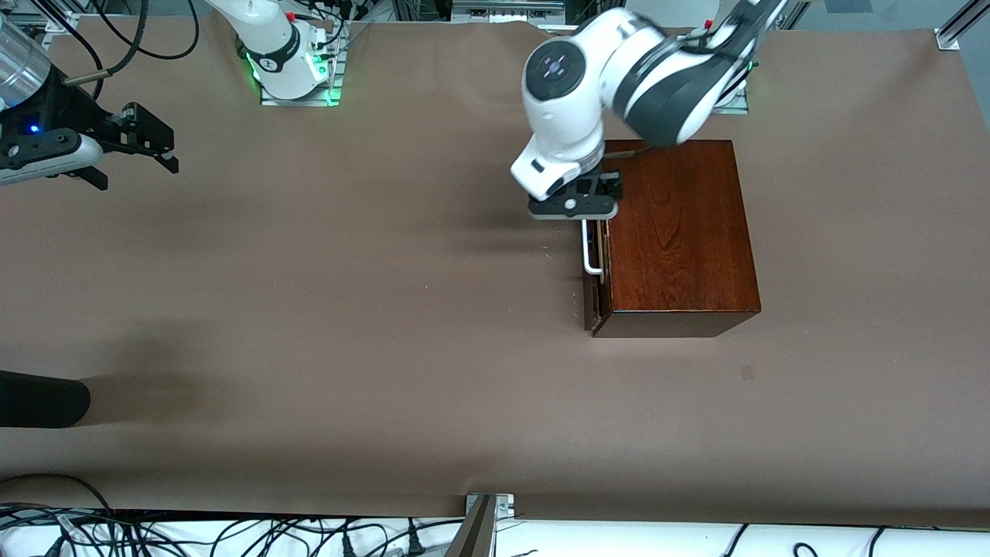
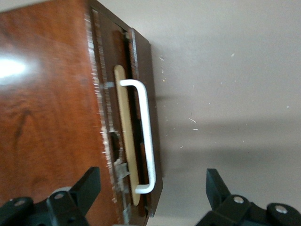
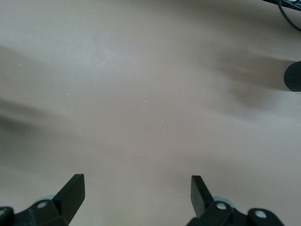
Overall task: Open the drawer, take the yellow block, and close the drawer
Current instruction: 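Move the left gripper over the box to the white drawer handle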
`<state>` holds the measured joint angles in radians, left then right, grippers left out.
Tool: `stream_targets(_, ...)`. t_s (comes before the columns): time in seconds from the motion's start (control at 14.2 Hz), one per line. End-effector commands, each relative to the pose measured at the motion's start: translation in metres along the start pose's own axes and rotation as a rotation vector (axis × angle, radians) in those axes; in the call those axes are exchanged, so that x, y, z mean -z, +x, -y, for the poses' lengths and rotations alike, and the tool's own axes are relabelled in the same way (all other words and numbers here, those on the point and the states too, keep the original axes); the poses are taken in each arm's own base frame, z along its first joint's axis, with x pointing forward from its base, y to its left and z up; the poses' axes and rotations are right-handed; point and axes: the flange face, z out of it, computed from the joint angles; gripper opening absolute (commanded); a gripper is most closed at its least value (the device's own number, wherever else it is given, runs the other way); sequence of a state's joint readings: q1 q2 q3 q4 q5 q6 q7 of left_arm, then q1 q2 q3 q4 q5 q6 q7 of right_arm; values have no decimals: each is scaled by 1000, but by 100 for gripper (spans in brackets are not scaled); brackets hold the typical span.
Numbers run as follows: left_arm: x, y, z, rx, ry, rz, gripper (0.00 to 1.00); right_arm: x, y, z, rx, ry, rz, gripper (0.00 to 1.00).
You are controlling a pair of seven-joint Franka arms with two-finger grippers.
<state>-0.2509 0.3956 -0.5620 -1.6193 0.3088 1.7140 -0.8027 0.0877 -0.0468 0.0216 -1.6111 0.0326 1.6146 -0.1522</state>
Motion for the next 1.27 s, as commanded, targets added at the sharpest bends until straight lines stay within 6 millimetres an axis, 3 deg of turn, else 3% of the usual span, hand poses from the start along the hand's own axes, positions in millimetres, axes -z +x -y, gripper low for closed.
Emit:
stream_targets(0.0,-30,-2,-13,-28,11,-22,100,4,-3,-1,-15,-13,5,100)
stream_targets(0.07,-45,-7,-18,-45,2,-38,100,3,-3,-1,-15,-12,6,100)
stream_targets(0.28,-67,-11,-26,-21,-36,-62,100,4,-3,0,-15,-13,5,100)
stream_targets(0.98,-106,-15,-23,12,38,-110,100,3,-3,-1,-17,-12,6,100)
stream_targets(1.2,-118,-22,-34,26,56,-116,100,3,-3,-1,-15,-12,6,100)
